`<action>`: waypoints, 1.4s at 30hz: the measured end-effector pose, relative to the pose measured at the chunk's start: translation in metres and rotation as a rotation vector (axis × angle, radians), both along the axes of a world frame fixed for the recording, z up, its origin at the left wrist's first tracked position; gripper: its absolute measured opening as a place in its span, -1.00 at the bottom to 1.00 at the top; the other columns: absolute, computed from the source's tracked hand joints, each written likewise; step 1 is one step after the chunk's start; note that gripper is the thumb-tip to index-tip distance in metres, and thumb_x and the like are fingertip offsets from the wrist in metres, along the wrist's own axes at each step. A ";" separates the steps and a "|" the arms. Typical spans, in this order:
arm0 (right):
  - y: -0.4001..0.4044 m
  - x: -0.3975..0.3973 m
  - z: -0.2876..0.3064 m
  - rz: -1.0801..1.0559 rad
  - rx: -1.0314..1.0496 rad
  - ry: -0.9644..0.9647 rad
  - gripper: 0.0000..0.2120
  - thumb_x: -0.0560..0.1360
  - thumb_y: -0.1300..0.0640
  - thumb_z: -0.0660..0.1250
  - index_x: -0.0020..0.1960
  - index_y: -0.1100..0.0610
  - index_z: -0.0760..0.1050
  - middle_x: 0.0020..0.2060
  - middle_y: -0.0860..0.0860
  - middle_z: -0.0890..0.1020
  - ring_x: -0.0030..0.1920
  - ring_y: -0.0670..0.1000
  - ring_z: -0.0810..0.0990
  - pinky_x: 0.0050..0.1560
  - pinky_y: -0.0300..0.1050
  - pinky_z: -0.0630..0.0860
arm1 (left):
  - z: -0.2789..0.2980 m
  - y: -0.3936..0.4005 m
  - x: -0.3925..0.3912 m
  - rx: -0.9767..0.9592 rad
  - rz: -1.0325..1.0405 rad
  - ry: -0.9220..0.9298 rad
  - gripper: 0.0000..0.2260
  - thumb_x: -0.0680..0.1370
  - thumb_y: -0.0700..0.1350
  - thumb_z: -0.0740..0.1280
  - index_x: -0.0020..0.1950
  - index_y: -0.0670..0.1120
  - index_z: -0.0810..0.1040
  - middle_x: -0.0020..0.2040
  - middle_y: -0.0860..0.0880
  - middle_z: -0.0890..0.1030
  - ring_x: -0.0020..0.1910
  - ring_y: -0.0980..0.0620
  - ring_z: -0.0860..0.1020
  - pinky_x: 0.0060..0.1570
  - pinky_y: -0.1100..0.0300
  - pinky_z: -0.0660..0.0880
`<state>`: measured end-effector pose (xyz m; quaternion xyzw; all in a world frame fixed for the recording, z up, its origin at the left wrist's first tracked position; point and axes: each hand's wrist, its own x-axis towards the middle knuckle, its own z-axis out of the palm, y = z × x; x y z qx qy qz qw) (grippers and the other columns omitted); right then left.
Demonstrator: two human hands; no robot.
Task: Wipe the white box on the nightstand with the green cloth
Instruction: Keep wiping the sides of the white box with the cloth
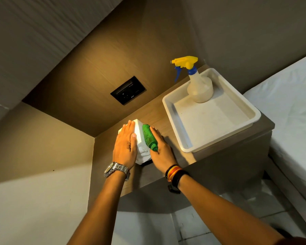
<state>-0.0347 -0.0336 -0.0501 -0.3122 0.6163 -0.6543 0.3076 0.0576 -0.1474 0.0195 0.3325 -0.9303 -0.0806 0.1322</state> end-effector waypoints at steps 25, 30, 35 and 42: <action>0.004 0.012 -0.006 0.042 -0.031 0.092 -0.39 0.58 -0.19 0.06 0.57 -0.21 -0.06 0.59 -0.12 0.11 0.59 -0.04 0.09 0.53 0.08 0.20 | -0.005 -0.002 0.002 -0.001 -0.002 0.045 -0.48 0.69 0.11 -0.04 0.62 -0.04 0.21 0.61 0.03 0.19 0.61 0.01 0.13 0.57 0.04 0.06; -0.023 -0.008 0.007 0.011 -0.023 -0.124 -0.41 0.52 -0.11 0.11 0.54 -0.14 0.13 0.50 -0.01 0.32 0.45 0.00 0.33 0.44 0.14 0.37 | -0.005 -0.001 0.001 0.004 0.011 0.048 -0.49 0.69 0.10 -0.04 0.62 -0.03 0.19 0.60 0.05 0.18 0.61 0.00 0.13 0.57 -0.04 0.09; -0.046 -0.024 0.035 0.031 -0.012 -0.156 -0.44 0.50 -0.18 0.04 0.49 -0.17 0.24 0.47 -0.07 0.40 0.41 0.02 0.42 0.40 0.15 0.41 | -0.005 0.000 -0.001 0.025 0.026 0.046 -0.48 0.68 0.12 -0.07 0.63 0.00 0.17 0.62 0.03 0.18 0.61 0.01 0.12 0.58 -0.07 0.09; -0.005 0.007 0.014 0.015 -0.143 -0.002 -0.46 0.56 -0.05 0.09 0.54 -0.16 0.14 0.53 -0.06 0.30 0.49 -0.02 0.33 0.44 0.00 0.38 | -0.003 -0.002 0.000 0.006 -0.007 0.015 -0.48 0.69 0.09 -0.06 0.63 -0.04 0.19 0.63 -0.02 0.19 0.62 0.01 0.10 0.59 -0.01 0.04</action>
